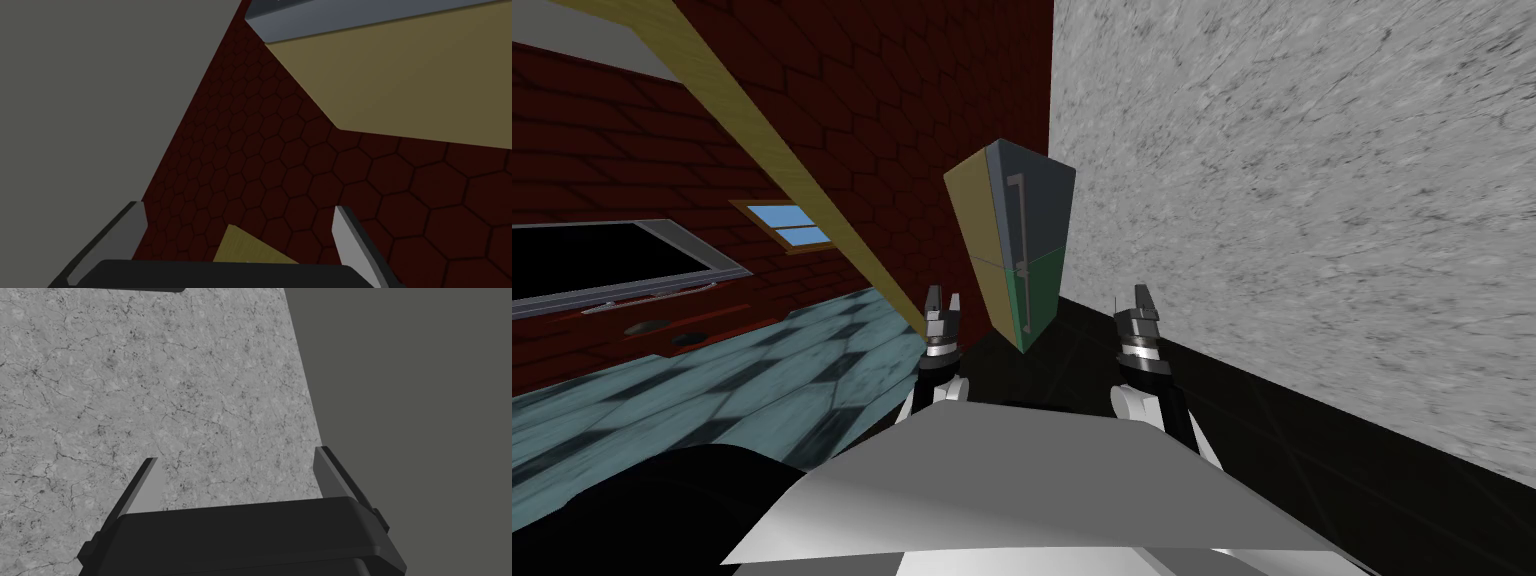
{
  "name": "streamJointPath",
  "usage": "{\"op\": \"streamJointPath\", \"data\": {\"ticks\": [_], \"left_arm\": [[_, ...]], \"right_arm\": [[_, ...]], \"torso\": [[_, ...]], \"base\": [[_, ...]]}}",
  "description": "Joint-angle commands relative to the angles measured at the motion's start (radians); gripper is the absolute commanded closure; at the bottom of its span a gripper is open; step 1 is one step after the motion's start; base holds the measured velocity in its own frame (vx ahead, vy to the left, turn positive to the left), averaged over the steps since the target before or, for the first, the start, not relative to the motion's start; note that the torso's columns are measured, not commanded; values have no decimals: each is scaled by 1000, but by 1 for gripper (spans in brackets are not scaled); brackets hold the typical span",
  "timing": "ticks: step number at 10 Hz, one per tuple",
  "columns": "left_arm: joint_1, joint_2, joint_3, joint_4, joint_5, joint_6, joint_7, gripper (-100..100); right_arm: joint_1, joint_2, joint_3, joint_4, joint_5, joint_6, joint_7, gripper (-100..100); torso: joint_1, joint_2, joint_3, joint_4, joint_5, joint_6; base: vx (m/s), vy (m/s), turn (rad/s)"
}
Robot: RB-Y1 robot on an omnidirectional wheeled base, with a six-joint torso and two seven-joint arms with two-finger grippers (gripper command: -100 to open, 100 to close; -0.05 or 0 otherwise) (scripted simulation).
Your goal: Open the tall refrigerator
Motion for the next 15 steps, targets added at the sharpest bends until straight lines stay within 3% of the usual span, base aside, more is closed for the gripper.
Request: {"op": "streamJointPath", "data": {"ticks": [1,9,10,12,15], "left_arm": [[0,0,0,0,0,0,0,0],[0,0,0,0,0,0,0,0],[-4,43,0,-4,-1,15,-1,-100],[-14,97,0,-14,-3,50,-4,-100],[-37,152,-1,-33,-8,131,-11,-100]], "right_arm": [[0,0,0,0,0,0,0,0],[0,0,0,0,0,0,0,0],[0,0,0,0,0,0,0,0],[0,0,0,0,0,0,0,0],[0,0,0,0,0,0,0,0]], "torso": [[0,40,-82,41,0,0],[0,618,-1234,617,0,0],[0,691,-1382,691,0,0],[0,734,-1471,734,0,0],[-1,737,-1476,738,0,0]], "base": [[0,0,0],[0,0,0],[13,-4,-14],[28,-9,-18],[44,-21,-26]]}}
